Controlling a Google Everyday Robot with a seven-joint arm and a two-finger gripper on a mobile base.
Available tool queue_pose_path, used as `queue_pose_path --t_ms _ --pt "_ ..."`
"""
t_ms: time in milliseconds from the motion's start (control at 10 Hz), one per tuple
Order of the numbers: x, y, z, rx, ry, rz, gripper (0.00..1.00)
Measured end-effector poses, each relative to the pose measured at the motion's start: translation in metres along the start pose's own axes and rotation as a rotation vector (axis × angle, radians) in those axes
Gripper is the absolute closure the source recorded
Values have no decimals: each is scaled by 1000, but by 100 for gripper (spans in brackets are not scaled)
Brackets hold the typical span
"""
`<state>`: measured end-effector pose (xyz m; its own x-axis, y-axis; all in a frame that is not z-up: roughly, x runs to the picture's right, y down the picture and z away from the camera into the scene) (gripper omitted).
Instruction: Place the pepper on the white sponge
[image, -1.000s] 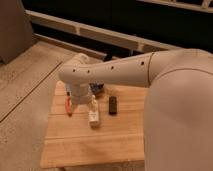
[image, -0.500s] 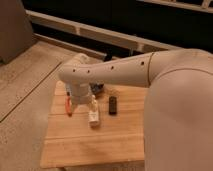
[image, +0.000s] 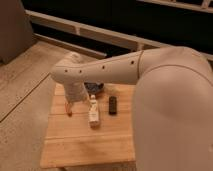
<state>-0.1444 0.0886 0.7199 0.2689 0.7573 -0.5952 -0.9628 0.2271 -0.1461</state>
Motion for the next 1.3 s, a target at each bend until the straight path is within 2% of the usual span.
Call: queue_pose_path --t_ms 300,400,800,1000,1100,1300 --pt "-21 41 12 -37 -7 -138 35" --pt "-22 47 13 -43 -7 -154 35" --pt "-24 47 14 -42 -7 -155 35" --pt "-38 51 24 -42 -14 -173 35" --pt "-42 50 31 -37 -4 -175 35" --pt "-47 35 47 -8 43 -165 35"
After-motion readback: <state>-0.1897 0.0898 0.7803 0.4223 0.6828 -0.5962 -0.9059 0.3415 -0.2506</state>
